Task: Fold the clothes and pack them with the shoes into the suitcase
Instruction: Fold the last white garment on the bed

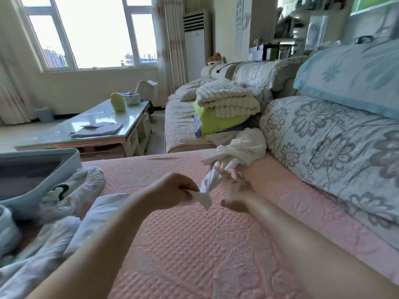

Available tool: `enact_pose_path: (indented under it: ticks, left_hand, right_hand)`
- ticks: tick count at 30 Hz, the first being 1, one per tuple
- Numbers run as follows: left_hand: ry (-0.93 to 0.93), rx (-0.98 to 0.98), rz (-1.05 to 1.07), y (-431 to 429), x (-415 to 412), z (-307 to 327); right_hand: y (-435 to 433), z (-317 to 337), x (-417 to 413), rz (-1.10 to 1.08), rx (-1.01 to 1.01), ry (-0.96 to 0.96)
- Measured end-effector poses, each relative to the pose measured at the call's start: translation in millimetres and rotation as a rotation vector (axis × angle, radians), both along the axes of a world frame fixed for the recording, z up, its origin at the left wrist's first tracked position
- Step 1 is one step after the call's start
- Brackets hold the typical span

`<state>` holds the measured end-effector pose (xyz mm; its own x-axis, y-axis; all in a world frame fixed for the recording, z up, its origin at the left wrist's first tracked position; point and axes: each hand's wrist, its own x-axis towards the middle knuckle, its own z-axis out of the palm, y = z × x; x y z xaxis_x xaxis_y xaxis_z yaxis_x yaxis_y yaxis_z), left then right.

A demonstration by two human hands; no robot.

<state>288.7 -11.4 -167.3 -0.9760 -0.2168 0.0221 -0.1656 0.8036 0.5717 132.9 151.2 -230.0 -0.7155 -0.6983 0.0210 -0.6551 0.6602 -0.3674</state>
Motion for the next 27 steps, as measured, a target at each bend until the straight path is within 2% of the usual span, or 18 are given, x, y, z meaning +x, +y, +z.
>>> enact_pose_path:
  ticks: [3,5,8,10,12,14,16,18,20,22,23,25,27]
  left_hand:
    - [-0.117,0.210,0.021,-4.6,41.6,11.2]
    - [-0.114,0.295,0.080,-8.3,64.2,12.2]
    - [0.060,0.124,0.275,-22.2,77.4,-3.9]
    - [0.114,0.028,0.380,-27.6,79.0,-12.2]
    - [0.080,-0.017,0.404,-29.2,78.0,-13.8]
    - [0.043,-0.105,0.381,-27.4,75.7,-11.7]
    - [0.081,-0.163,0.346,-23.9,70.4,-12.1]
    - [0.093,-0.152,0.278,-16.3,60.1,-16.1]
    - [0.062,-0.175,0.218,-6.3,45.5,-23.6]
    - [0.027,-0.233,0.157,1.3,28.7,-35.5]
    - [0.004,-0.261,0.125,2.8,20.3,-42.8]
    - [-0.068,-0.327,0.080,2.2,5.9,-57.3]
    - [-0.140,-0.371,0.047,0.7,-6.3,-67.7]
  right_hand:
    - [-13.7,-6.6,21.4,0.005,0.014,0.133]
    - [-23.2,-9.7,35.6,0.006,-0.062,0.094]
    - [-33.1,-12.5,63.5,-0.044,-0.071,-0.100]
    - [-35.6,-8.6,83.4,-0.069,-0.173,-0.240]
    - [-35.5,2.1,101.1,0.024,-0.325,-0.544]
    - [-28.5,17.7,107.4,0.176,-0.313,-0.824]
    - [-20.2,26.2,98.8,0.254,-0.336,-0.921]
    - [-17.5,24.7,84.3,0.127,-0.456,-0.826]
    - [-18.3,14.7,66.6,-0.042,-0.497,-0.509]
    - [-16.8,1.8,47.5,-0.099,-0.223,-0.069]
    - [-15.0,-5.7,39.0,-0.089,-0.035,0.064]
    - [-12.4,-18.5,24.7,-0.058,0.222,0.133]
    - [-13.2,-31.5,11.3,-0.035,0.360,0.132]
